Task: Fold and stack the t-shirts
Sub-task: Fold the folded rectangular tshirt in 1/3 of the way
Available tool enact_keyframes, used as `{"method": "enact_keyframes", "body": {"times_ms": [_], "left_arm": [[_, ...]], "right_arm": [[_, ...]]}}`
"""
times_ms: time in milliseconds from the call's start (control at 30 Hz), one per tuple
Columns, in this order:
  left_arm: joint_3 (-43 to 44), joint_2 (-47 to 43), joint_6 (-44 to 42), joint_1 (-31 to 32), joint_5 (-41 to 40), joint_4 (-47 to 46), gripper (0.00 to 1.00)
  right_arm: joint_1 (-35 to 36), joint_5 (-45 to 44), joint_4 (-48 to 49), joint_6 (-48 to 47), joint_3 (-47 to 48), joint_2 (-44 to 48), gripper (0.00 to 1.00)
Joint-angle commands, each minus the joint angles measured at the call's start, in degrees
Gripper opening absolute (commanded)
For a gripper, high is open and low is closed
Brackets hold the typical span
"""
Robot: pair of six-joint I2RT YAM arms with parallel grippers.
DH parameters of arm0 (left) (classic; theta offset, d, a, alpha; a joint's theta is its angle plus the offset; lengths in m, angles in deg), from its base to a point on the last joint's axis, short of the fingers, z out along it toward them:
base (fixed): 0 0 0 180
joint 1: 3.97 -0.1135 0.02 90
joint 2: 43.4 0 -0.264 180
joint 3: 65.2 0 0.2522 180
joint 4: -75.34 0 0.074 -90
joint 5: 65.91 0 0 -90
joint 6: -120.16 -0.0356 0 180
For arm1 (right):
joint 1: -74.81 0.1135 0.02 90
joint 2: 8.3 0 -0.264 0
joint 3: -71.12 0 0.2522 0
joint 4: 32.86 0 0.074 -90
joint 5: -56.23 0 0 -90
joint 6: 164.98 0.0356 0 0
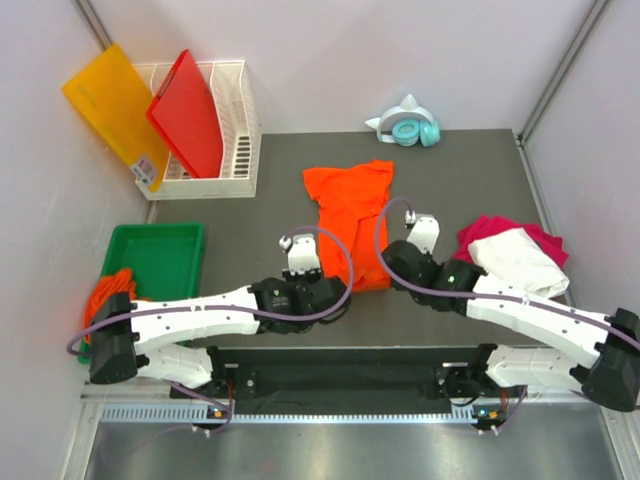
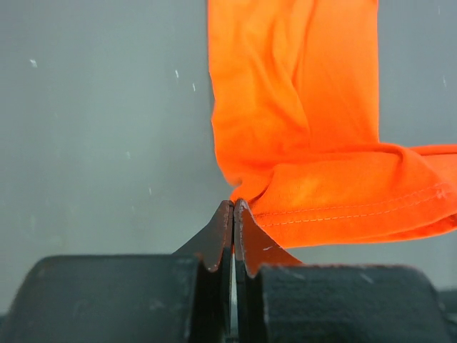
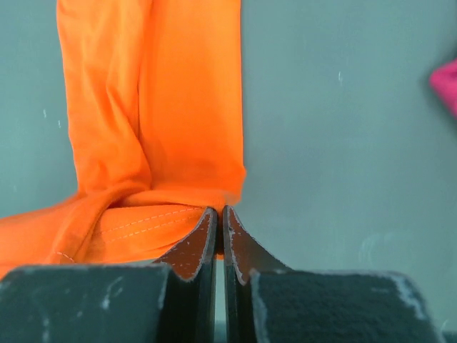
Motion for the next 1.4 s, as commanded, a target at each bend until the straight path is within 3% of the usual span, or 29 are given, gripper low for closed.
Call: {"method": "enact_keyframes", "body": {"times_ms": [0, 133, 333, 733, 1167, 1367], "left_arm": [[1.90, 0.06, -12.17, -7.14, 0.72, -5.43, 0.00], [4.45, 2.70, -19.89, -12.86, 3.35, -12.01, 0.00], [9.63, 10.25, -27.28, -21.82, 8.09, -17.12, 0.00], [17.72, 25.54, -32.30, -34.48, 15.40, -23.63, 0.00], [31.95, 39.97, -35.56, -37.65, 20.59, -23.55, 0.00], [33.02, 42.52, -35.03, -38.27, 21.29, -23.37, 0.00]], "right_arm": [[-6.69, -0.62, 4.90, -11.07, 4.77, -4.11, 0.00], [-13.71, 2.89, 7.20, -14.07, 10.29, -9.12, 0.00], [-18.64, 5.88, 10.36, -16.70, 16.98, -17.65, 0.00], [-24.97, 9.49, 14.23, -18.90, 26.47, -33.12, 0.00], [-30.25, 13.35, 15.29, -19.26, 34.13, -45.69, 0.00], [-31.22, 14.32, 15.11, -19.08, 35.71, -49.29, 0.00]]}}
